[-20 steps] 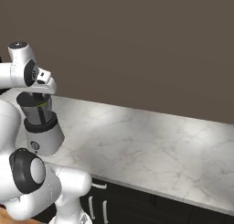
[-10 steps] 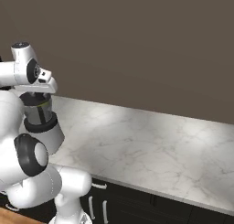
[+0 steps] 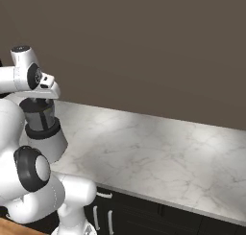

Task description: Grab the lime and onion from the fridge, place them in the blender, close the lid, and turn on the blender to create a marinade.

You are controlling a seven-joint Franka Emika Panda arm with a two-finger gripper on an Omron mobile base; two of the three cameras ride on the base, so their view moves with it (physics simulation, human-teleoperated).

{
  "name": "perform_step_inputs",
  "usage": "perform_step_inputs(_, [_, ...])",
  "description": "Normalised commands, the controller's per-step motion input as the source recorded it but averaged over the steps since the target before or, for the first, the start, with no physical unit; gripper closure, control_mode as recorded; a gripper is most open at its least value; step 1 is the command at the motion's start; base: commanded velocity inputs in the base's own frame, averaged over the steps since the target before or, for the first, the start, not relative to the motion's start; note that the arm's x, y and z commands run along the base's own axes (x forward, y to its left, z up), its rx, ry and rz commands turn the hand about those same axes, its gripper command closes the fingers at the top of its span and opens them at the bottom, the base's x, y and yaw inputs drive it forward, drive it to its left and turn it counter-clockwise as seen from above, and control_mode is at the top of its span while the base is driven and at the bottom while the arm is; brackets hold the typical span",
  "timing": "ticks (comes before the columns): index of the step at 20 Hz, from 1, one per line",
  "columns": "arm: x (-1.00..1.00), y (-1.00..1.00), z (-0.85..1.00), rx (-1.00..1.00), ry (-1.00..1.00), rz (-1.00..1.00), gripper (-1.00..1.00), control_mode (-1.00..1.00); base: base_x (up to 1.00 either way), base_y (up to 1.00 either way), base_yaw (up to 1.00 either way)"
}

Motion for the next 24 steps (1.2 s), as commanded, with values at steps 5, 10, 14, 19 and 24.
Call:
perform_step_inputs(5, [0.12,0.00,-0.17,0.00,0.03,0.01,1.00,-1.00,0.00,0.00,0.00])
perform_step_inputs(10, [-0.01,0.00,0.05,0.00,0.05,0.00,1.00,-1.00,0.00,0.00,0.00])
perform_step_inputs(14, [-0.04,0.00,-0.10,0.00,0.01,0.00,1.00,-1.00,0.00,0.00,0.00])
perform_step_inputs(19, [-0.05,0.00,-0.21,0.00,0.01,0.00,1.00,-1.00,0.00,0.00,0.00])
perform_step_inputs(24, [-0.06,0.01,-0.30,-0.02,0.00,0.00,1.00,-1.00,0.00,0.00,0.00])
